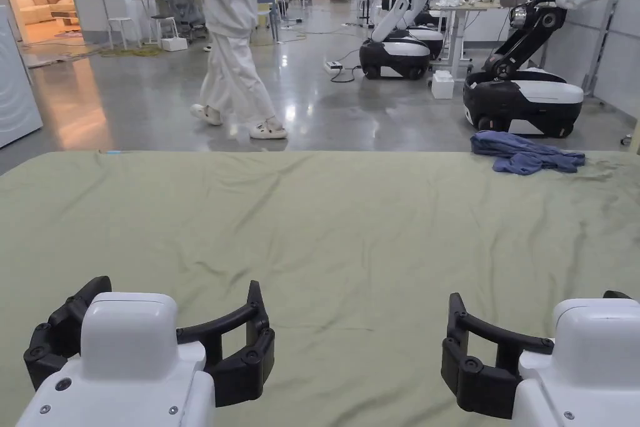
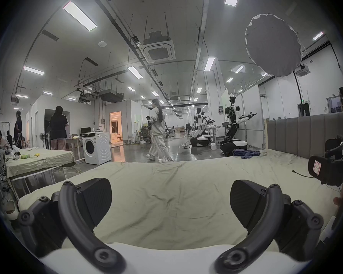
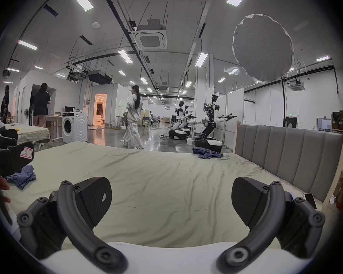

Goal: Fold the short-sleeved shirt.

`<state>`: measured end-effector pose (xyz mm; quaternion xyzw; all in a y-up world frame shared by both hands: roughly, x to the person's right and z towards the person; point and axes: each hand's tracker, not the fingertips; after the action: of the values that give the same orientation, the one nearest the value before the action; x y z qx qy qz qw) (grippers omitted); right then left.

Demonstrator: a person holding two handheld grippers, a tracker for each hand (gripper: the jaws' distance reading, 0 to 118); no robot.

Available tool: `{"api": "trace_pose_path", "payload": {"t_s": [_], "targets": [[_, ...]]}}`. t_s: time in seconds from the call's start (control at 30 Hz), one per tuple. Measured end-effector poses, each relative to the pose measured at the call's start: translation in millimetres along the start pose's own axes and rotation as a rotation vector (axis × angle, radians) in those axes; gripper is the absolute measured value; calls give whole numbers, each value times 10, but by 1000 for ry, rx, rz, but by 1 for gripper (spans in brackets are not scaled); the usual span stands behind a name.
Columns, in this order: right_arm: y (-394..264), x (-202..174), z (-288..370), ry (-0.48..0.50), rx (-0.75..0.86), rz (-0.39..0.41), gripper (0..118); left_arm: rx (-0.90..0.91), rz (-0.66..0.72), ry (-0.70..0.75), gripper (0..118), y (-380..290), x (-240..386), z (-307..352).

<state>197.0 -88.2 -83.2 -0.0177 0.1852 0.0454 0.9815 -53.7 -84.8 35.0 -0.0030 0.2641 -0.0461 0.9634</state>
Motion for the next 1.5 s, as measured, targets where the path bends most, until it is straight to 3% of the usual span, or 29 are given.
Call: {"api": "trace_pose_path", "payload": {"t_s": [0.27,0.47,0.63,0.77,1.0,1.3,1.5], "targets": [[-122,86,-355,16,-257,-64,118,-98,6,0,118,-83,53,-149],[-205,159,-455,57,-328,-146,118,-135,17,-10,118,-133,67,-192],[-204,140,-465,89,-340,-167,118,-139,18,-18,118,-134,86,-207],[-220,197,-552,118,-370,-286,118,-138,23,-20,118,-125,94,-210],[-221,153,-536,-31,-348,-167,118,-155,33,-21,118,-146,90,-236],[-381,187,-697,42,-461,-193,118,-294,45,-36,118,-273,189,-446],[-508,178,-993,17,-589,-99,118,-516,83,-42,118,-554,293,-902]]}}
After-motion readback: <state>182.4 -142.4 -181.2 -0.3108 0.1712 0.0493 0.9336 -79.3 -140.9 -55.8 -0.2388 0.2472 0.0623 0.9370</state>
